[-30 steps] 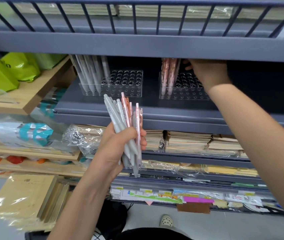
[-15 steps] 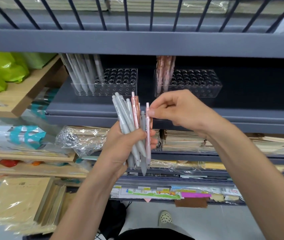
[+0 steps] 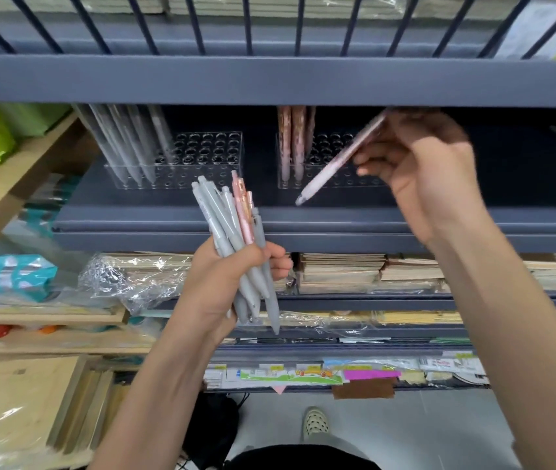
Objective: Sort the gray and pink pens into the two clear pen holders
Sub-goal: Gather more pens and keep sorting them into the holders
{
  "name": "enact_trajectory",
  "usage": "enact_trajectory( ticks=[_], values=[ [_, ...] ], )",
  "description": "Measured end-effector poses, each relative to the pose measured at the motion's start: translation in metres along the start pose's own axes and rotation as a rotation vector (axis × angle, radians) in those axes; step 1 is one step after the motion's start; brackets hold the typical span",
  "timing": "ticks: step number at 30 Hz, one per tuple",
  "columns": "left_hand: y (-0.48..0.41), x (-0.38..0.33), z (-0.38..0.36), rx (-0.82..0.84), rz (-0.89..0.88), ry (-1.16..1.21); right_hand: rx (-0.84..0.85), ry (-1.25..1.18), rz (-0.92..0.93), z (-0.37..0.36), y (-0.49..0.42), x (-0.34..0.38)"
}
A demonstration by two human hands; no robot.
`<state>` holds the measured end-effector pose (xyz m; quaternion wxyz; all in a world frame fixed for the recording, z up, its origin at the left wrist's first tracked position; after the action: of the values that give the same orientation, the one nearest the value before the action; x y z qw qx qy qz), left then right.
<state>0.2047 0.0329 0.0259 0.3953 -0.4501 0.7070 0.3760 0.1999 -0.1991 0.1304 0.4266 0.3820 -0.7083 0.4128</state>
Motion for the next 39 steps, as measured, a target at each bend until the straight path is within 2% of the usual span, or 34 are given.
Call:
enact_trajectory(
  ticks=[5,9,12,15,24,30,33,37,39],
  values=[
    [0.003,-0.001,0.000,-0.003,-0.001,0.006,-0.143,0.116,0.103,0.015,-0.021,0.006],
    [0.006,-0.008,0.013,-0.059,-0.031,0.028,-0.263,0.054,0.124,0.013,-0.034,0.004],
    [0.008,-0.012,0.022,-0.095,-0.053,0.039,-0.317,0.379,0.134,0.010,-0.037,0.002],
    [0.010,-0.016,0.029,-0.129,-0.064,0.060,-0.273,0.778,0.114,0.000,-0.046,-0.007],
    [0.015,-0.017,0.045,-0.120,-0.062,0.038,-0.084,1.064,0.259,-0.040,-0.061,-0.008],
    [0.015,-0.020,0.045,-0.083,-0.058,0.040,-0.067,1.092,0.183,-0.041,-0.068,-0.014],
    [0.016,-0.020,0.046,-0.081,-0.063,0.048,-0.133,0.995,0.139,-0.033,-0.065,-0.015],
    [0.013,-0.017,0.046,-0.082,-0.050,0.059,-0.305,0.734,0.291,-0.030,-0.038,-0.002],
    [0.012,-0.015,0.042,-0.066,-0.045,0.060,-0.205,0.752,0.294,-0.044,-0.021,-0.005]
  ],
)
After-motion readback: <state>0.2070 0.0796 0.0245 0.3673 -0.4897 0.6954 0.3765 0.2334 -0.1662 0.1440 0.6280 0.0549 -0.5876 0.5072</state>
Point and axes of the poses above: each hand's wrist, its own y-axis away from the middle knuckle, its own z-axis out of the back of the hand, x = y × z, the point moved 7 cm from there along -y, towards the middle knuckle, and after that the axes turned 5 degrees about y, right-handed, at the moved point
